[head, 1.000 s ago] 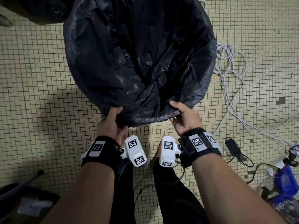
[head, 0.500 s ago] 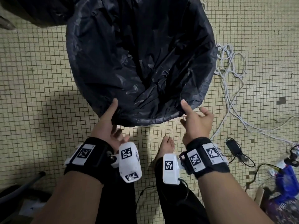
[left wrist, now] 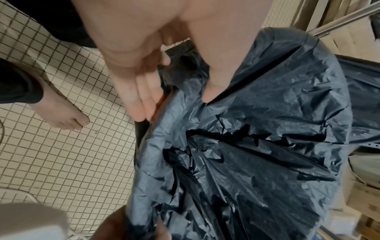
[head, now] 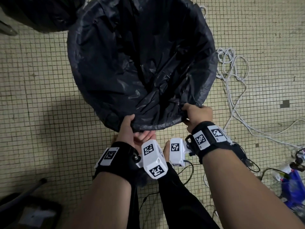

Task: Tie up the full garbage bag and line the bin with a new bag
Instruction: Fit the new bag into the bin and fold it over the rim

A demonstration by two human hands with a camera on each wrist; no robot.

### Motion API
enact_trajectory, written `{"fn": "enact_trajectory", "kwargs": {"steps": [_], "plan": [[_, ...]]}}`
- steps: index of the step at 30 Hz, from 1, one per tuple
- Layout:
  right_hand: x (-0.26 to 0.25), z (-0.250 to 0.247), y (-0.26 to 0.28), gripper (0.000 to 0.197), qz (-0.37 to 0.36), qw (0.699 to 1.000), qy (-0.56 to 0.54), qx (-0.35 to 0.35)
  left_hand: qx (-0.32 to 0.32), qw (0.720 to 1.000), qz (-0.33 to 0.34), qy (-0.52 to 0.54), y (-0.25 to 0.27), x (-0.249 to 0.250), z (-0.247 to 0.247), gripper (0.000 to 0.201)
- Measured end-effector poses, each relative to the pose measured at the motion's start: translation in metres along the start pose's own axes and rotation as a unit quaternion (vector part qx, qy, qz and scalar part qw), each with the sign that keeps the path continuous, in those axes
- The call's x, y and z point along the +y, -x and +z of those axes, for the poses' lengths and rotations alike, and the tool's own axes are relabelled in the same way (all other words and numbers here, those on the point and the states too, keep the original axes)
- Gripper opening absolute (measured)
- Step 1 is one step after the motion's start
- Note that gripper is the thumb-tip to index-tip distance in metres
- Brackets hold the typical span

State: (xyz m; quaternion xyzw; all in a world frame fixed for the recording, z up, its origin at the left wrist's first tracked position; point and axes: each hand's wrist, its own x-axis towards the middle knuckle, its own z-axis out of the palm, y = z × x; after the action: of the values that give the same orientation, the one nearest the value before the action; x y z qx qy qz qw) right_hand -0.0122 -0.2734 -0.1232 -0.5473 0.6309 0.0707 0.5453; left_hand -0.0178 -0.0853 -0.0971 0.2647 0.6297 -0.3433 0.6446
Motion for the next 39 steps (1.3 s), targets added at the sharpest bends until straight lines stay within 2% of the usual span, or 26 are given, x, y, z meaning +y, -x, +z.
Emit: {"fn": "enact_trajectory", "kwargs": {"steps": [2, 4, 9, 13, 16, 18, 20, 22, 25, 28, 29, 32, 33, 35, 37, 39], "plan": [[0.000, 0.003, -0.001, 0.023, 0.012, 1.000, -0.017, -0.007, -0.010, 1.000, -0.003, -0.018, 0.003, -0.004, 0.002, 0.046], [0.001, 0.005, -0.001, 0.021, 0.003, 1.000, -0.015, 0.008, -0.026, 0.999, 0.005, -0.020, 0.002, -0.007, 0.007, 0.040], [0.002, 0.010, -0.004, 0.021, -0.015, 0.999, 0.005, 0.032, -0.005, 0.999, 0.034, -0.017, -0.002, -0.011, 0.019, 0.033], [0.001, 0.009, -0.004, 0.021, -0.020, 1.000, -0.004, 0.023, 0.042, 0.993, 0.075, -0.077, -0.007, -0.016, 0.026, 0.027], [0.005, 0.004, 0.003, 0.023, -0.010, 0.999, -0.012, -0.047, 0.065, 0.986, 0.094, -0.123, -0.015, -0.010, 0.019, 0.026], [0.011, -0.001, 0.009, 0.033, 0.001, 0.996, -0.037, -0.086, 0.080, 0.983, 0.095, -0.135, -0.018, -0.001, 0.012, 0.036], [0.018, -0.005, 0.012, 0.043, -0.006, 0.995, -0.062, -0.079, 0.127, 0.979, 0.104, -0.119, -0.023, 0.009, 0.005, 0.042], [0.023, -0.007, 0.013, 0.041, -0.035, 0.996, -0.063, -0.052, 0.165, 0.974, 0.120, -0.096, -0.024, 0.020, -0.002, 0.042], [0.028, -0.003, 0.016, 0.032, -0.074, 0.997, 0.004, -0.037, 0.139, 0.979, 0.110, -0.104, -0.022, 0.034, -0.008, 0.053], [0.033, 0.008, 0.017, 0.025, -0.060, 0.997, 0.020, -0.034, 0.105, 0.977, 0.101, -0.155, -0.017, 0.046, -0.015, 0.028], [0.034, 0.011, 0.017, 0.022, -0.051, 0.998, 0.009, -0.027, 0.086, 0.980, 0.098, -0.152, -0.013, 0.048, -0.018, 0.025], [0.034, 0.017, 0.017, 0.016, -0.034, 0.999, -0.014, -0.016, 0.005, 0.991, 0.082, -0.106, -0.004, 0.045, -0.030, 0.053], [0.033, 0.018, 0.017, 0.016, -0.026, 0.999, -0.019, -0.012, -0.017, 0.992, 0.078, -0.094, -0.004, 0.041, -0.033, 0.056], [0.032, 0.020, 0.017, 0.019, -0.006, 0.999, -0.031, -0.005, -0.010, 0.993, 0.097, -0.066, -0.009, 0.033, -0.037, 0.043], [0.031, 0.020, 0.016, 0.020, 0.007, 0.999, -0.039, -0.001, 0.022, 0.989, 0.127, -0.069, -0.013, 0.026, -0.036, 0.020], [0.032, 0.020, 0.017, 0.020, 0.009, 0.999, -0.038, 0.004, 0.062, 0.982, 0.165, -0.069, -0.016, 0.022, -0.034, 0.018]]}}
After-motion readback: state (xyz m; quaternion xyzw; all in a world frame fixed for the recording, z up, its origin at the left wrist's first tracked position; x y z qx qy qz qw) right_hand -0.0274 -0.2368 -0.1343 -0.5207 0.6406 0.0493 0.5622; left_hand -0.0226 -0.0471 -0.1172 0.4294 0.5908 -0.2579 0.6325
